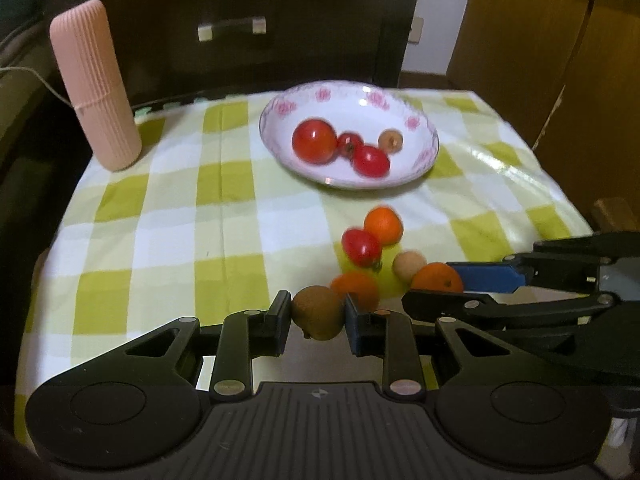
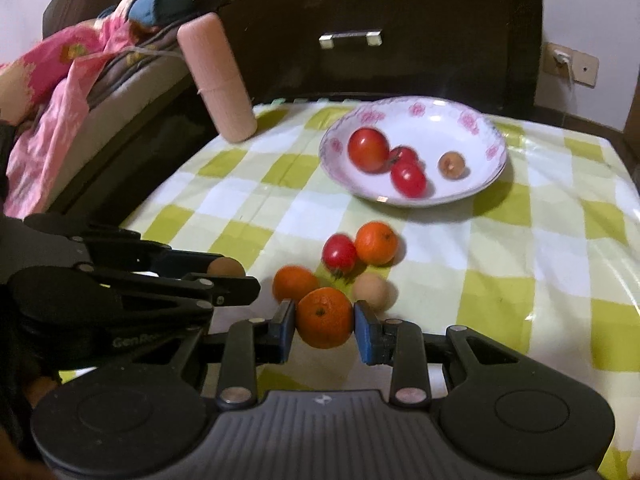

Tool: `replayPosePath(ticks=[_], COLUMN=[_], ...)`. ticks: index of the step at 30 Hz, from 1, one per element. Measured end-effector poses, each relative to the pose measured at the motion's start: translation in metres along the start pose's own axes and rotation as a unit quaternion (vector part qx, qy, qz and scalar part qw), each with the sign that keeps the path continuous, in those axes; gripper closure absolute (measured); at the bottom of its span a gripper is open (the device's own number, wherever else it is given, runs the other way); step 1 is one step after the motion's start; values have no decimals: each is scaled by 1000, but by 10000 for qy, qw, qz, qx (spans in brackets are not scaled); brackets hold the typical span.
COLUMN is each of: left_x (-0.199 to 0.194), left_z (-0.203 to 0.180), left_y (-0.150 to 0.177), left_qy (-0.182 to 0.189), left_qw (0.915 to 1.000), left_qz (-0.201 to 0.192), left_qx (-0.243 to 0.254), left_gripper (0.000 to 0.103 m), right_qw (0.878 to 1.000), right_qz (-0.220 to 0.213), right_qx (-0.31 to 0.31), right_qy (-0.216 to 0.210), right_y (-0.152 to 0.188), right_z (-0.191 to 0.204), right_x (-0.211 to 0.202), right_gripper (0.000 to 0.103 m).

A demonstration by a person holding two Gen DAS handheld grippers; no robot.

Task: Organize fruits
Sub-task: 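Carry the brown fruit and the tangerine to the white plate with both tools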

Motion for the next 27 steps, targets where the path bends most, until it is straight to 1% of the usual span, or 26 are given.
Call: replayPosePath(ticks=[9, 16, 21, 27], left_x=[-2, 6, 22, 40], left_z=[-6, -11, -9, -2], left_y=[-33, -71, -92, -104], left_qy=[-21, -21, -31, -44], left_qw=[9997, 9989, 9989, 9989], left_qz=[-253, -444, -434, -323], left_qx=[-75, -110, -188, -348], left_gripper=[69, 69, 69, 69], right_qw=[9992, 9968, 9965, 9962], right_qz=[-281, -478, -500, -458], right_qx=[292, 631, 629, 715], right_qy=[71, 92, 211, 182], right_y=[-24, -52, -73, -85], right_z=[-20, -46, -62, -74], right_x=[-7, -7, 5, 22], right_gripper=[71, 71, 71, 70])
Point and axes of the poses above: each gripper's, at about its wrist camera, not at the fingertips, and x roughly the way its jaws point, z to its left, y to its underside, the point moved 5 cm from there along x, roughly the way its jaws point, and after that the axes turned 11 degrees about z, right-handed, at the moved point
